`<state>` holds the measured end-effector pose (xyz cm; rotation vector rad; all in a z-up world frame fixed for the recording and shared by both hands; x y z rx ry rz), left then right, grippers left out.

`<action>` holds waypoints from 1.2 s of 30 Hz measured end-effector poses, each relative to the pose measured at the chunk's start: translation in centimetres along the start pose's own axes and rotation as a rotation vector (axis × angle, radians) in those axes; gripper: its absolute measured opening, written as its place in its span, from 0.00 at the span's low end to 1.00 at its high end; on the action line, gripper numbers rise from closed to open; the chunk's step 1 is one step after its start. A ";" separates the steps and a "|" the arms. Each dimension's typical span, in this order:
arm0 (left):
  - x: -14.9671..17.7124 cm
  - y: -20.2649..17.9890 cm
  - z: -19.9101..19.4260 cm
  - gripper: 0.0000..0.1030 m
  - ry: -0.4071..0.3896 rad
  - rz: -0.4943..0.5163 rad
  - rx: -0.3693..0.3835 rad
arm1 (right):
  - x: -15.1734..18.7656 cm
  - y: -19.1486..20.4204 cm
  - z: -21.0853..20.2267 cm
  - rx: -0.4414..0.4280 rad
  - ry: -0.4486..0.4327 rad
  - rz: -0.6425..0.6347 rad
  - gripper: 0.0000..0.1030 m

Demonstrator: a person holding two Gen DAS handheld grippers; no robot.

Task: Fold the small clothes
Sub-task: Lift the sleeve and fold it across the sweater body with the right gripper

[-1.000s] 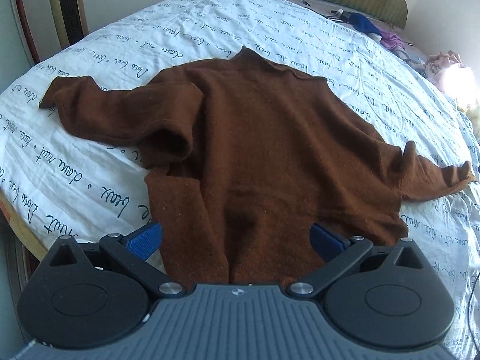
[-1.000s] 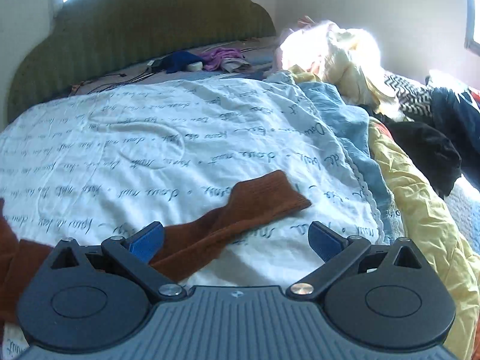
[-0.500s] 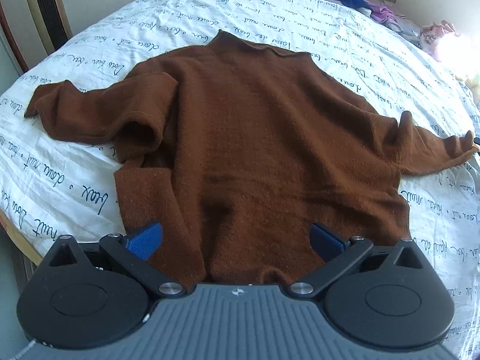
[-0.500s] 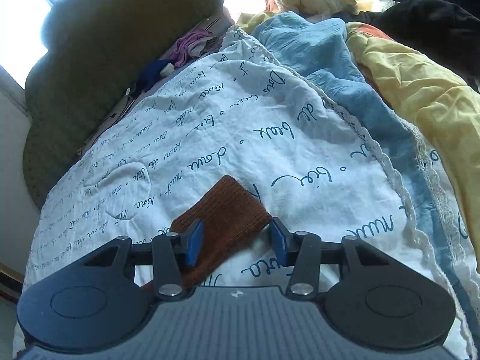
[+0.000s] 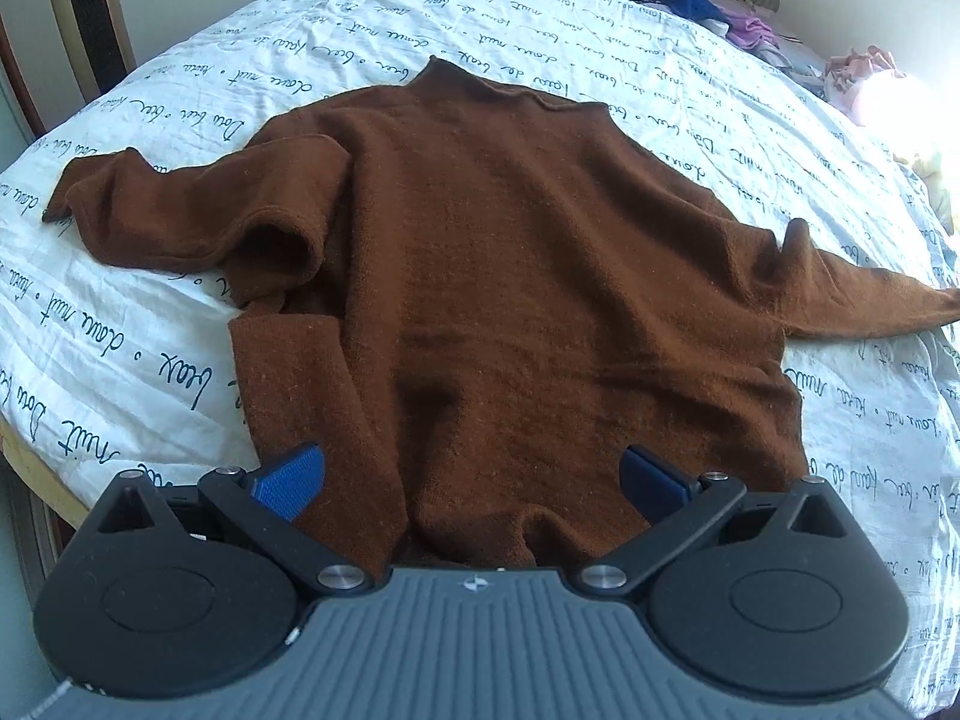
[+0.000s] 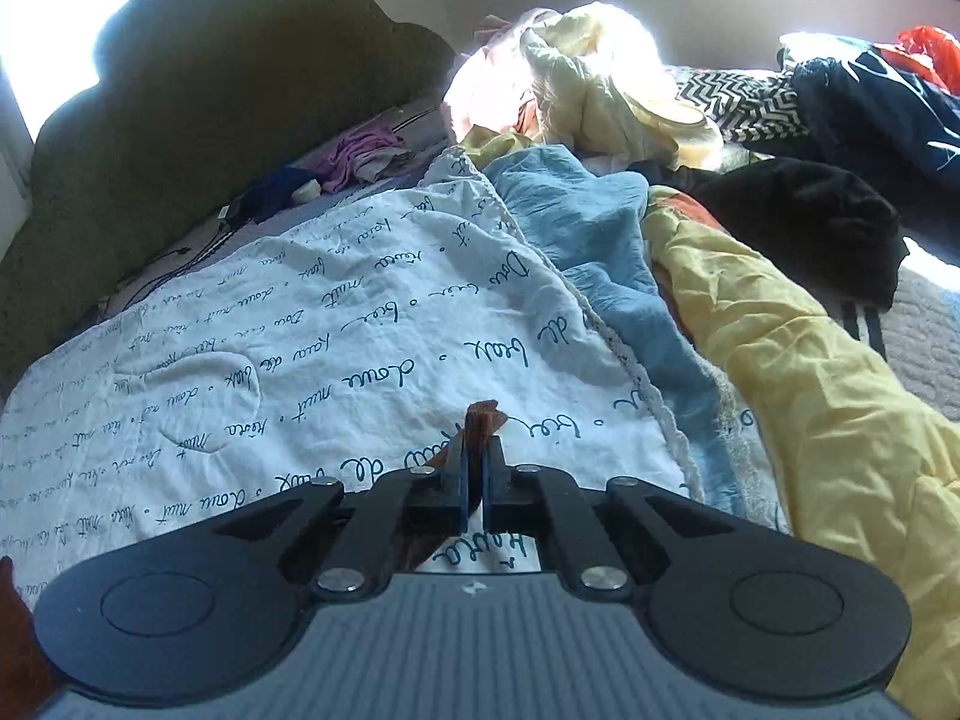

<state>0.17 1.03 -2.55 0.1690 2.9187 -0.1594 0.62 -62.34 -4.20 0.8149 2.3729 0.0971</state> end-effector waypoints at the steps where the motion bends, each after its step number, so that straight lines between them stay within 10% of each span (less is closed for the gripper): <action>1: 0.1 -0.1 0.1 1.00 0.003 0.003 0.005 | 0.5 -0.1 -0.5 0.020 0.001 -0.008 0.03; 12: 1.1 0.7 0.1 1.00 0.002 0.000 0.017 | 3.5 0.1 -5.1 -0.046 -0.089 0.041 0.03; 23: 2.6 3.1 -0.5 1.00 -0.003 -0.048 0.026 | 0.8 22.2 -10.6 -0.394 -0.156 -0.297 0.03; 36: 3.9 8.1 -1.5 1.00 -0.019 -0.176 0.023 | 17.3 46.1 -4.4 -0.729 0.158 -0.582 0.03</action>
Point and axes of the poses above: each gripper's, at about its wrist camera, not at the fingertips, and z roughly the way its jaws point, y to its left, x to its underside, the point moved 2 cm from there along z, roughly the way its jaws point, and after that the axes turned 15 degrees about y, right-handed, at the moved point
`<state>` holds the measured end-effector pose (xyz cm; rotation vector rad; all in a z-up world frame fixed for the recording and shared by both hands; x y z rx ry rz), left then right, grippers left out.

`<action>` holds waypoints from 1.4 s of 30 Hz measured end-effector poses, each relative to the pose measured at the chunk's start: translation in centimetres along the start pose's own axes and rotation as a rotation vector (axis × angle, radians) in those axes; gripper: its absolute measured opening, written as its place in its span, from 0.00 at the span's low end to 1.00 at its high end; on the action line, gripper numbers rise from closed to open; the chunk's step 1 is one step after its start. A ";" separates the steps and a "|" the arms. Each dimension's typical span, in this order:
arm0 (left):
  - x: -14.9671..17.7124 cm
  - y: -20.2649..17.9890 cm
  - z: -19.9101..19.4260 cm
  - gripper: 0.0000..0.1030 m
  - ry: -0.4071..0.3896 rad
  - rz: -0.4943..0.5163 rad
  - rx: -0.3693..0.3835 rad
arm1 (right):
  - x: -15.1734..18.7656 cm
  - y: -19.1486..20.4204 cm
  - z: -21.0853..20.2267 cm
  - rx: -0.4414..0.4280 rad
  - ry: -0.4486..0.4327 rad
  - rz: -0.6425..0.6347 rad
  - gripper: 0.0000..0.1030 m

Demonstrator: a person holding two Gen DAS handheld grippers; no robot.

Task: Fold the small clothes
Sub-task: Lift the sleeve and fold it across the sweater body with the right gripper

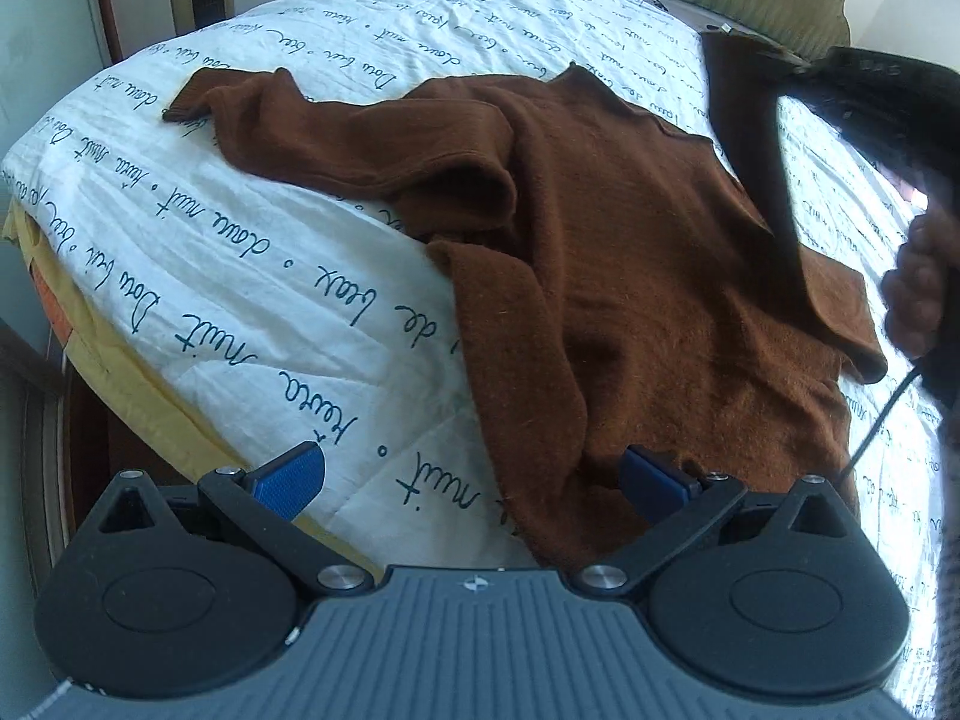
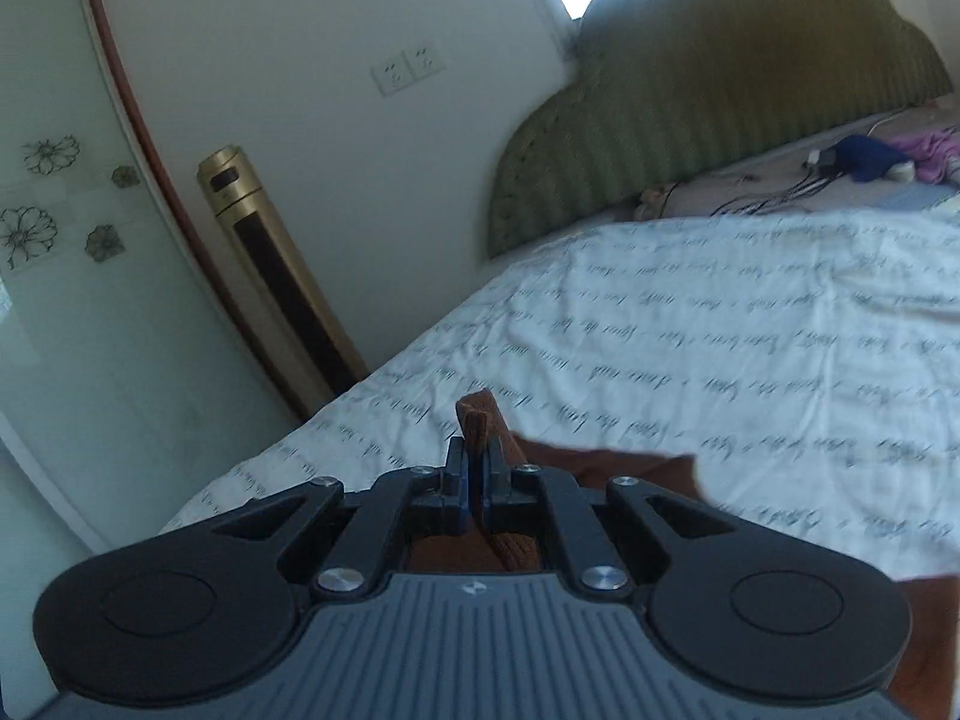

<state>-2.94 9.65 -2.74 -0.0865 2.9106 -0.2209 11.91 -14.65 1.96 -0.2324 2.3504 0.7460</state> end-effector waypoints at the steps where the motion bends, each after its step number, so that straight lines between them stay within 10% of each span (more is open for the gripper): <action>1: 0.0 0.3 -0.1 1.00 -0.002 -0.003 -0.003 | 0.8 0.8 1.9 -0.007 0.032 -0.003 0.03; 9: 0.1 2.4 -0.7 1.00 -0.014 -0.050 -0.008 | 4.5 2.9 9.2 0.078 0.173 0.005 0.03; 42: -4.5 4.3 -4.5 1.00 -0.154 -0.069 -0.074 | 7.3 10.2 15.6 -0.127 0.316 -0.072 0.04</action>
Point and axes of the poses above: each gripper's, at about its wrist camera, not at the fingertips, and z roughly the way its jaws point, y to its left, x to its underside, the point moved 2 cm from there along z, roughly the way its jaws point, and after that the axes turned 15 degrees about y, right-handed, at the moved point
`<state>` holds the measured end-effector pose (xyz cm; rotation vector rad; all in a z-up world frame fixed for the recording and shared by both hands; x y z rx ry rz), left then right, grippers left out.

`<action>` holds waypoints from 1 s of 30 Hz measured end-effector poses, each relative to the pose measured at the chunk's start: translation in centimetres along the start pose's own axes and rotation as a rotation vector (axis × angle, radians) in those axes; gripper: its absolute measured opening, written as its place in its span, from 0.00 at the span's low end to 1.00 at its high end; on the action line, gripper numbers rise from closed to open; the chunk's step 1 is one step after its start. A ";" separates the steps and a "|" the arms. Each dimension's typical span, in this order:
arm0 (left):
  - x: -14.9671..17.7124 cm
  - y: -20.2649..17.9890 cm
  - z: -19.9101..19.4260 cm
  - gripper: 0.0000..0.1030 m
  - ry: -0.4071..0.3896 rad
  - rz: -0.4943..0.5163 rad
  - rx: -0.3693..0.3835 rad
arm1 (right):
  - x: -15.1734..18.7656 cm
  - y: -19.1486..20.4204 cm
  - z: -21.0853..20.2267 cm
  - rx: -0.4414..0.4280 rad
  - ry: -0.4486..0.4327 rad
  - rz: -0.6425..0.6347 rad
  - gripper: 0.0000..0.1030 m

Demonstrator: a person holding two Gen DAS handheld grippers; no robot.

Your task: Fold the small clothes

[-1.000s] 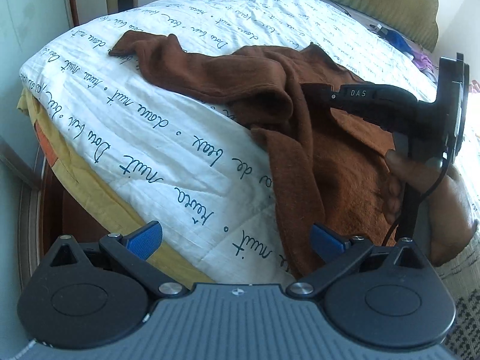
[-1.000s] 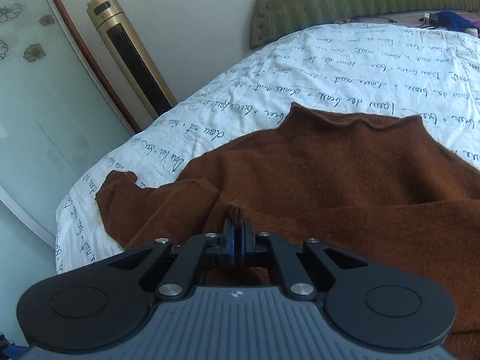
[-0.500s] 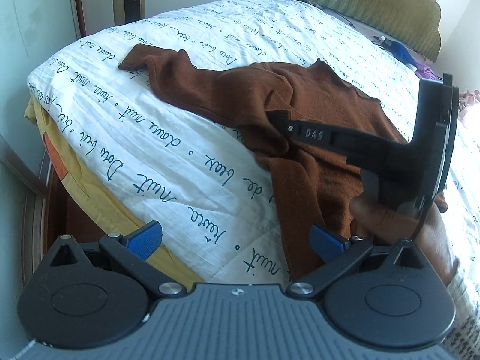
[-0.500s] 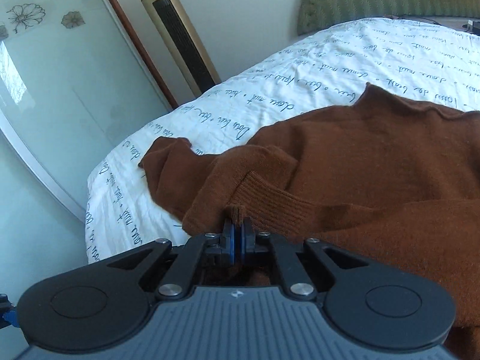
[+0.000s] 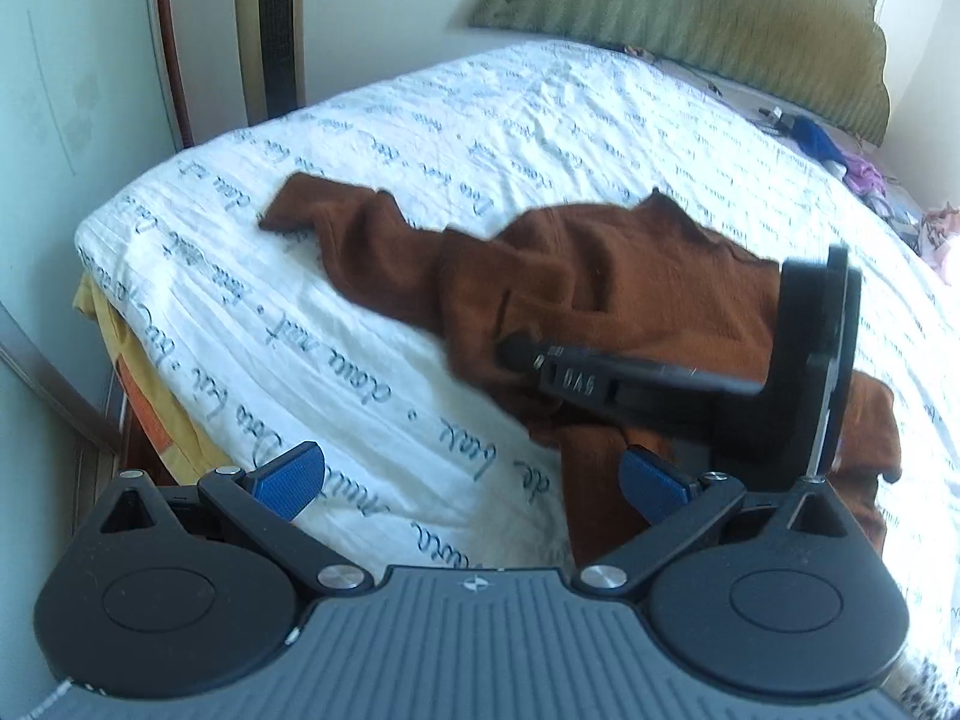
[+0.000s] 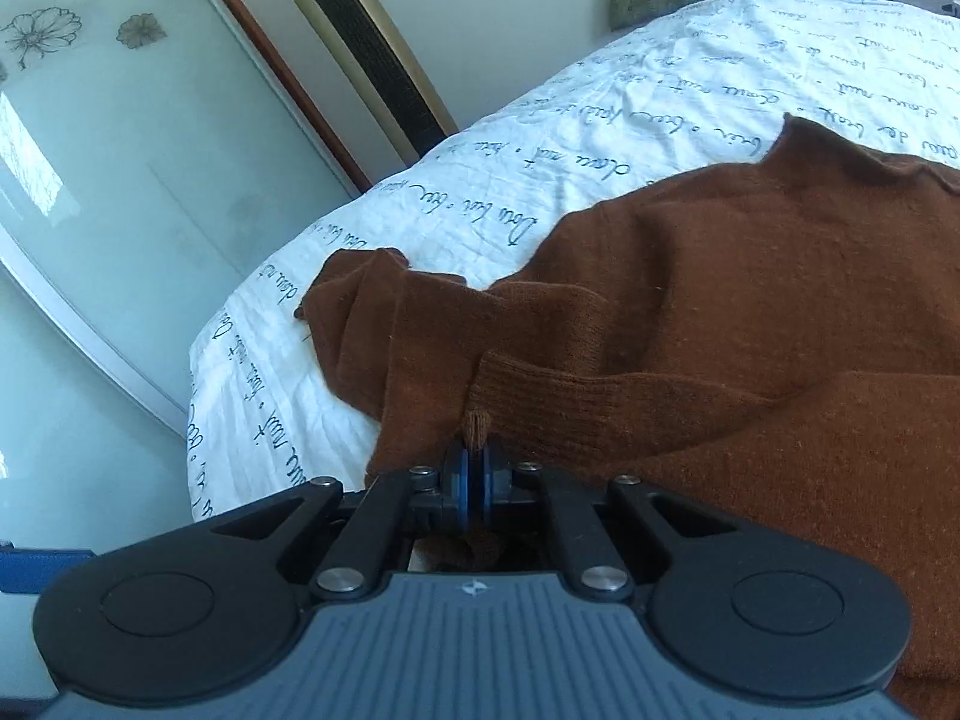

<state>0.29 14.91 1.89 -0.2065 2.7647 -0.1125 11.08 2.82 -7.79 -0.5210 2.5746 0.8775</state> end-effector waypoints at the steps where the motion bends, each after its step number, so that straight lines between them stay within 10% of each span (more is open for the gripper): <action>1: -0.2 0.1 -0.1 1.00 0.003 0.002 -0.017 | 0.0 0.1 0.3 -0.023 0.014 -0.001 0.04; 9: -1.0 0.9 -0.2 1.00 -0.009 -0.018 -0.014 | -0.6 -0.7 0.8 -0.122 0.026 0.040 0.08; 11: -1.3 0.8 -0.1 1.00 -0.008 -0.018 -0.020 | -0.4 -1.1 -0.7 -0.149 0.004 0.056 0.34; 13: -1.9 0.4 0.0 1.00 -0.010 -0.011 -0.021 | 0.3 -1.3 -3.1 -0.137 -0.049 0.059 0.95; 14: -2.3 0.1 0.1 1.00 -0.009 -0.004 -0.022 | 0.8 -1.6 -4.7 -0.125 -0.102 0.058 1.00; 23: -7.1 -4.2 3.6 1.00 -0.009 0.068 0.072 | 4.8 -9.7 -15.7 0.077 -0.236 0.124 1.00; 30: -7.9 -5.4 12.5 1.00 0.147 0.136 0.184 | 9.7 -21.5 -23.0 0.271 -0.337 0.390 0.92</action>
Point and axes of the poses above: each gripper's, at about its wrist camera, not at the fingertips, and z roughly the way its jaws point, y to its left, x to its underside, the point moved 2 cm from there along z, roughly the way its jaws point, and after that the axes turned 15 degrees about y, right-handed, at the moved point
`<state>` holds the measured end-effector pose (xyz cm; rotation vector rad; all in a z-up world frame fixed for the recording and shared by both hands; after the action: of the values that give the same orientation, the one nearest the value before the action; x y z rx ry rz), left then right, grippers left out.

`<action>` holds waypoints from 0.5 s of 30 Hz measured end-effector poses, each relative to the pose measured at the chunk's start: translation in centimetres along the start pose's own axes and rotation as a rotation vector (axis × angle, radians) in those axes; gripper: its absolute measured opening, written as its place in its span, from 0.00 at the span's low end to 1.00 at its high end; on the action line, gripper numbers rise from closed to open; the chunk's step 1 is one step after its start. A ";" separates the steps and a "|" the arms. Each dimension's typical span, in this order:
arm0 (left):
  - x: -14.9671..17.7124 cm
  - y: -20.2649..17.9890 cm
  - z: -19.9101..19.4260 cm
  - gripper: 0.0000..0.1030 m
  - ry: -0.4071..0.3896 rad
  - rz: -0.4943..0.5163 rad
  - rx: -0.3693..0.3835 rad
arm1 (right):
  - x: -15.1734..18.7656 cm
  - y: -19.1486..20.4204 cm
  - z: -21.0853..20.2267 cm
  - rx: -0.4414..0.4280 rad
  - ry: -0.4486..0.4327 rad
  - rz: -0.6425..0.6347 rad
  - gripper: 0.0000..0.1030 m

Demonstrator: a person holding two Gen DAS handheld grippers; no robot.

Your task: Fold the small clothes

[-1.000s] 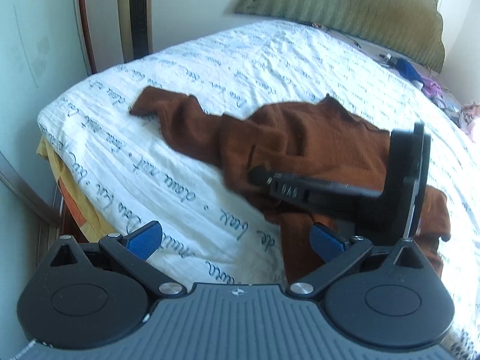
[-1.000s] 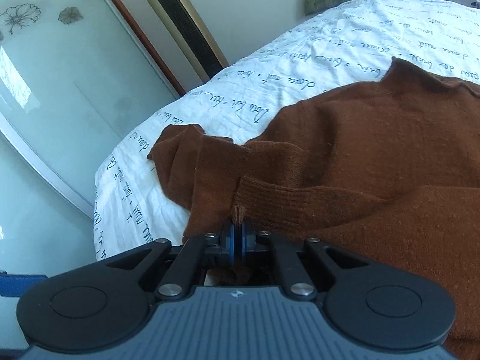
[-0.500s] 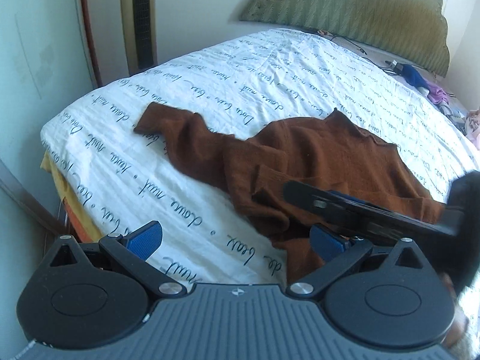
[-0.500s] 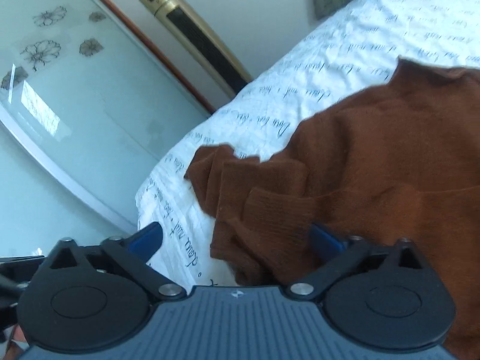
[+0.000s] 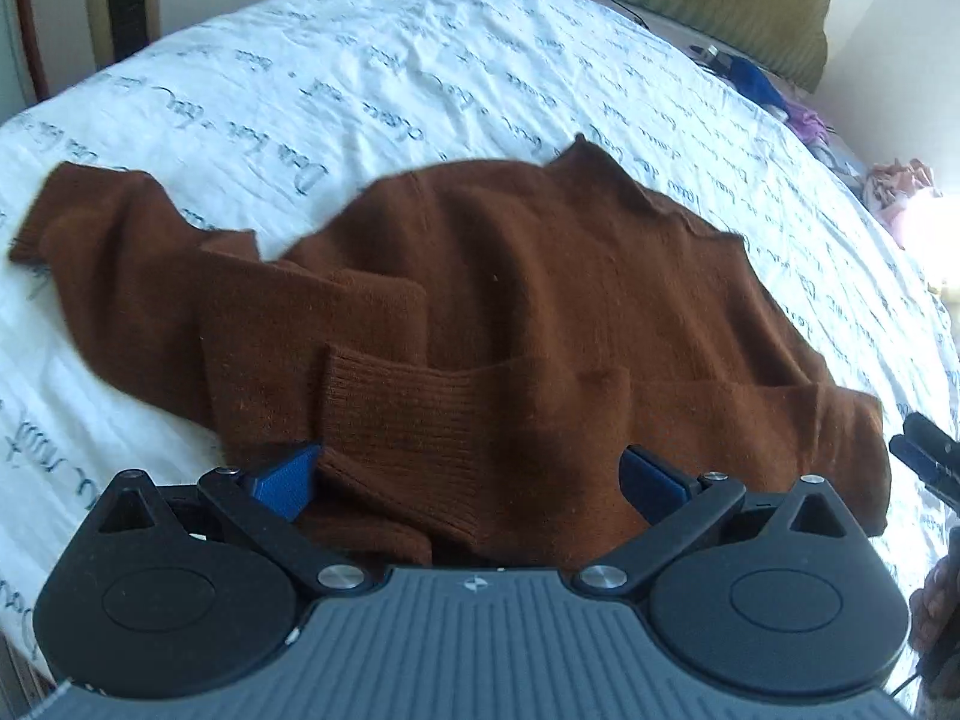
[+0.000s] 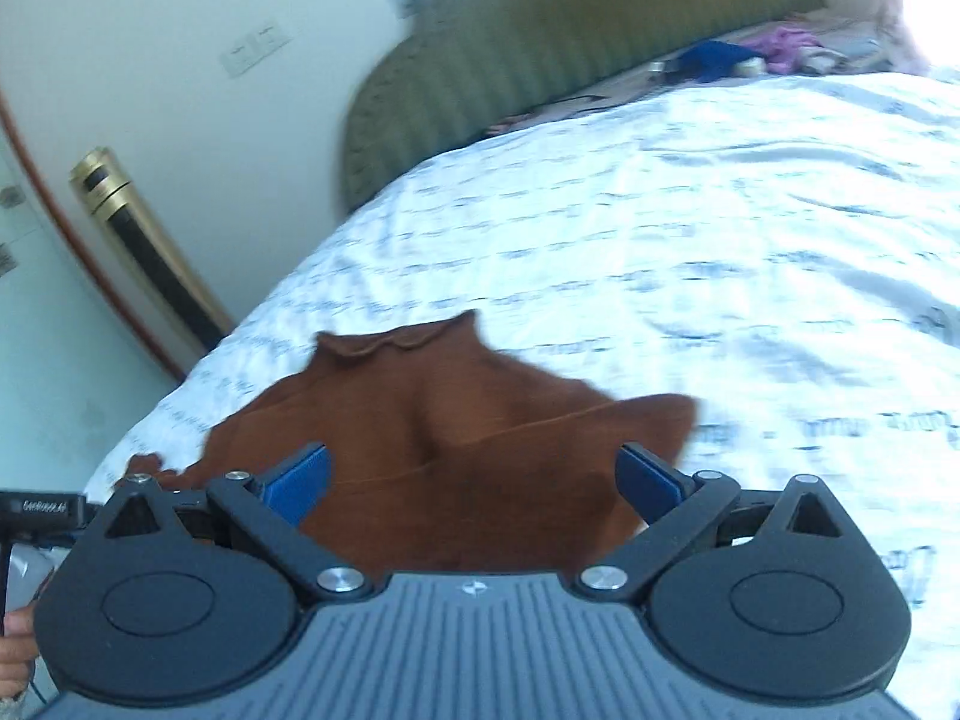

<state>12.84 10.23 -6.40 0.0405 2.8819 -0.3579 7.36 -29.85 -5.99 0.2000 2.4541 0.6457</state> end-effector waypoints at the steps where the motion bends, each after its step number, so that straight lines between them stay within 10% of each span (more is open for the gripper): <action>1: 0.2 -0.1 0.8 1.00 0.002 0.037 -0.026 | -0.1 -1.6 0.0 -0.004 0.005 0.040 0.89; 7: 1.4 -0.4 1.8 1.00 -0.009 0.134 -0.121 | 0.3 -4.1 3.7 -0.059 0.109 0.089 0.53; 8: 1.3 -0.4 1.8 1.00 -0.007 0.123 -0.124 | 0.4 -3.8 3.8 -0.043 0.121 0.069 0.12; 15: 0.9 -0.8 1.9 1.00 0.022 0.108 -0.170 | -1.5 -0.6 0.0 0.224 0.011 -0.147 0.06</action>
<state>12.35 9.02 -8.17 0.1705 2.9053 -0.0928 8.54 -30.80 -5.55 0.1020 2.5211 0.3093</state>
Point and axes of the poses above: each gripper's, at about its wrist camera, not at the fingertips, and z roughly the way its jaws point, y to its left, x to its underside, the point moved 2 cm from there along z, roughly the way its jaws point, and after that the axes turned 15 degrees about y, right-handed, at the moved point
